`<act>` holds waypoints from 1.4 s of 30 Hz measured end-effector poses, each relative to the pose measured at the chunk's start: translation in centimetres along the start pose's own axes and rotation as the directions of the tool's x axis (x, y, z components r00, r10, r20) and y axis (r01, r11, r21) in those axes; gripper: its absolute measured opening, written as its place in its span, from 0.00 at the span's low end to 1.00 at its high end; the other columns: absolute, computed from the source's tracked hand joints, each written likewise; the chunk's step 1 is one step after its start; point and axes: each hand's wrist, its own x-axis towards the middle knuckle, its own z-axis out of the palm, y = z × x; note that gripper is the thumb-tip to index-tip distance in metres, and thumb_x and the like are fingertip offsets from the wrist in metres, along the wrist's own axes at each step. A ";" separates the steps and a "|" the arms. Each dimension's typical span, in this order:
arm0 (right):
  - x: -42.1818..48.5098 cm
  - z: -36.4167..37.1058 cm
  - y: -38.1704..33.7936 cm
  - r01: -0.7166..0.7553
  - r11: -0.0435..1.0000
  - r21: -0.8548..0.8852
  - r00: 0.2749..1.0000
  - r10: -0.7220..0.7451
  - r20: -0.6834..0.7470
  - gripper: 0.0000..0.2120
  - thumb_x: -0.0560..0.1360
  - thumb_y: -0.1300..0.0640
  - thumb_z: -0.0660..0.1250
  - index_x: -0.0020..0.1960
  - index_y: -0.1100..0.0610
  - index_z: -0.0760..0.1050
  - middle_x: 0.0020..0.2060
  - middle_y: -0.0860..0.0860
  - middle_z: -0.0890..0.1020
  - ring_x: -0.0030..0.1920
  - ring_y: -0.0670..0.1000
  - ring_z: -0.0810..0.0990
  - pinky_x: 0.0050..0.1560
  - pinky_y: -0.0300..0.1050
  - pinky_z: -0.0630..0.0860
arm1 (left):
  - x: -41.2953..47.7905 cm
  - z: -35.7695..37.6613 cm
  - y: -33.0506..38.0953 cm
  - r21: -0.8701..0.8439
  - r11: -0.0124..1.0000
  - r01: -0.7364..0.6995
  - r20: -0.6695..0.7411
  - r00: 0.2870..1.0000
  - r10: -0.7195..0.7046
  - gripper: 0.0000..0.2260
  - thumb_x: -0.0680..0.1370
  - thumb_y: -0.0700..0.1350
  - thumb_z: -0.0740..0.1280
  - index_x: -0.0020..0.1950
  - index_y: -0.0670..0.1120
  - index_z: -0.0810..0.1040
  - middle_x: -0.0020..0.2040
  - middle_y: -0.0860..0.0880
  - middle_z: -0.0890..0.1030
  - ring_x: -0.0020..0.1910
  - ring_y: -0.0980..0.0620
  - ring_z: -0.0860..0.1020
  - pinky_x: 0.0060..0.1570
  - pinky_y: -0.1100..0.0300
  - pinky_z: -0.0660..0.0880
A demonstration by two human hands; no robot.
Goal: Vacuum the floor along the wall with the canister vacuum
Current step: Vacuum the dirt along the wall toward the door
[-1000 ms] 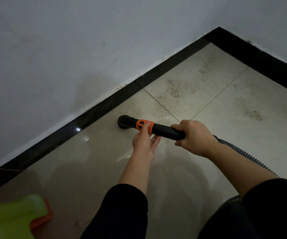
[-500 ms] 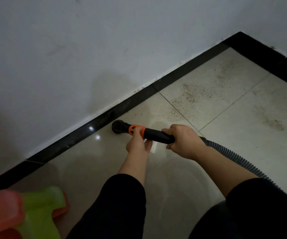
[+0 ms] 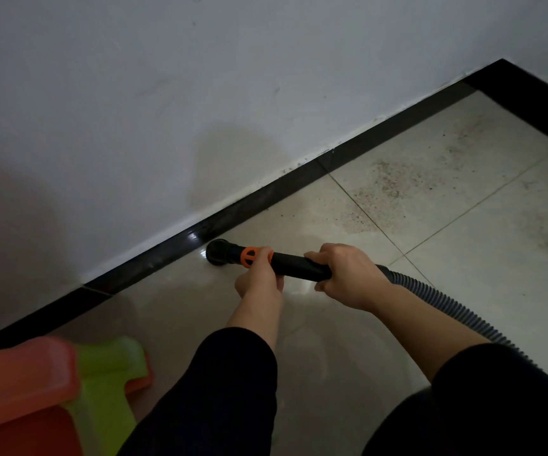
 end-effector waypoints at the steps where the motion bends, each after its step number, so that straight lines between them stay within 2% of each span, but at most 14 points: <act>1: 0.2 0.1 -0.3 0.008 1.000 0.005 1.000 -0.008 0.003 0.19 0.72 0.58 0.69 0.63 0.51 0.75 0.47 0.52 0.77 0.47 0.53 0.75 0.47 0.49 0.75 | 0.0 -0.1 0.1 -0.003 1.000 -0.008 -0.022 1.000 0.008 0.16 0.72 0.43 0.75 0.53 0.41 0.73 0.46 0.43 0.78 0.47 0.46 0.80 0.46 0.56 0.80; 6: 0.9 1.0 -1.9 0.051 0.999 0.006 0.998 -0.051 0.025 0.19 0.73 0.59 0.68 0.63 0.53 0.75 0.48 0.53 0.77 0.49 0.56 0.76 0.48 0.51 0.76 | 0.6 -1.0 0.9 0.012 0.999 -0.040 -0.137 0.990 0.041 0.14 0.73 0.45 0.74 0.46 0.42 0.69 0.38 0.46 0.73 0.35 0.50 0.74 0.43 0.57 0.76; 12: 1.6 1.2 -2.5 0.058 0.998 0.007 0.998 -0.058 0.008 0.19 0.72 0.60 0.67 0.63 0.53 0.75 0.47 0.53 0.77 0.48 0.56 0.76 0.47 0.51 0.76 | 1.6 -1.1 1.0 0.090 0.990 -0.108 -0.186 0.975 0.123 0.16 0.71 0.48 0.75 0.38 0.43 0.69 0.36 0.47 0.75 0.36 0.50 0.76 0.48 0.53 0.79; 19: 0.2 0.2 -0.1 -0.025 1.000 0.008 0.999 0.026 -0.045 0.19 0.72 0.62 0.67 0.62 0.53 0.76 0.46 0.53 0.76 0.48 0.55 0.75 0.46 0.51 0.75 | 0.6 1.0 -0.6 0.113 0.985 -0.131 -0.078 0.987 0.140 0.16 0.71 0.48 0.75 0.36 0.45 0.70 0.36 0.47 0.76 0.35 0.51 0.77 0.50 0.53 0.80; 24: -0.9 -0.4 1.0 -0.061 0.998 -0.021 0.995 0.059 -0.081 0.18 0.72 0.62 0.67 0.61 0.52 0.75 0.46 0.52 0.75 0.48 0.54 0.74 0.43 0.46 0.72 | -0.1 2.1 -1.6 0.140 0.983 -0.123 0.015 0.992 0.122 0.14 0.72 0.50 0.74 0.38 0.44 0.72 0.38 0.46 0.77 0.37 0.51 0.78 0.49 0.56 0.80; 33: -1.7 -0.9 2.2 -0.154 0.987 -0.047 0.982 0.147 -0.120 0.17 0.73 0.61 0.66 0.62 0.52 0.74 0.47 0.52 0.75 0.51 0.54 0.74 0.46 0.47 0.73 | -0.9 3.8 -2.2 0.134 0.983 -0.122 0.154 0.983 0.101 0.13 0.74 0.47 0.74 0.39 0.42 0.73 0.41 0.45 0.78 0.39 0.51 0.78 0.50 0.56 0.80; 42: -2.1 -1.2 2.9 -0.233 0.972 -0.043 0.963 0.225 -0.147 0.16 0.73 0.60 0.66 0.60 0.52 0.74 0.47 0.52 0.75 0.50 0.55 0.74 0.45 0.47 0.73 | -0.5 5.0 -2.5 0.154 0.978 -0.141 0.238 0.966 0.101 0.13 0.73 0.48 0.74 0.40 0.42 0.74 0.44 0.43 0.81 0.42 0.51 0.81 0.40 0.61 0.79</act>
